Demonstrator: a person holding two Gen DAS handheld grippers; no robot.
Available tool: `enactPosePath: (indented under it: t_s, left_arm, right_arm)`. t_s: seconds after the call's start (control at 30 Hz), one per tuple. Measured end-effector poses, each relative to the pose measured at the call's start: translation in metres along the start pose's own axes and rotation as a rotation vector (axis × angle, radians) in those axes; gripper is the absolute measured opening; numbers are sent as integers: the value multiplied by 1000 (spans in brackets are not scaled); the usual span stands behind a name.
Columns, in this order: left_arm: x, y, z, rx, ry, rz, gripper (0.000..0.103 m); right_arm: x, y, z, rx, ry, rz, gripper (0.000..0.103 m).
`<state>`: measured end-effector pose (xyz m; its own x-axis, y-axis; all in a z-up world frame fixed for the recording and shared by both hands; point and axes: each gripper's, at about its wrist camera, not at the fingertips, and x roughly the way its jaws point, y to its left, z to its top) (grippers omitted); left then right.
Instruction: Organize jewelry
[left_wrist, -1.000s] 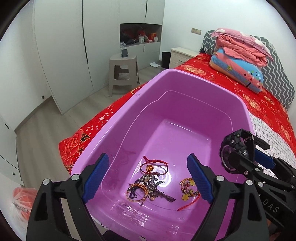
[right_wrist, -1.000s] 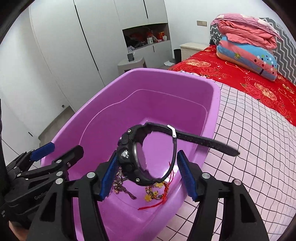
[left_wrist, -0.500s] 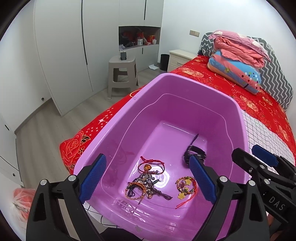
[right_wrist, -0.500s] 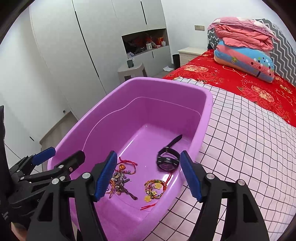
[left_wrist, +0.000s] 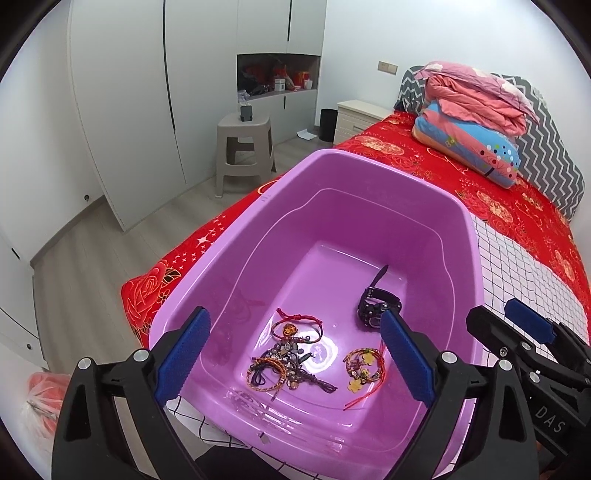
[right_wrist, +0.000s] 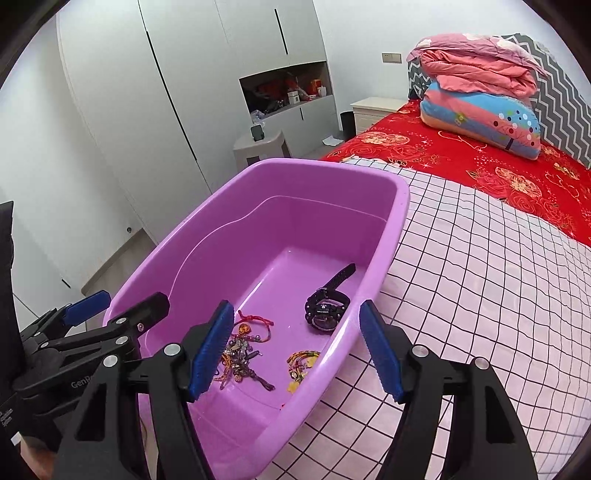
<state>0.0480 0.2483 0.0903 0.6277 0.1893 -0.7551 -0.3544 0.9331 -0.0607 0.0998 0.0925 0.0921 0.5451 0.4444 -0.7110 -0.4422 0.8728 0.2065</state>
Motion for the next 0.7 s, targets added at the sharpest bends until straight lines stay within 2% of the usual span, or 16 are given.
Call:
enactPosePath:
  t_s: [0.7]
  left_arm:
    - [-13, 2, -8, -23, 23, 61, 95]
  right_arm:
    - [-19, -5, -8, 5, -17, -10, 67]
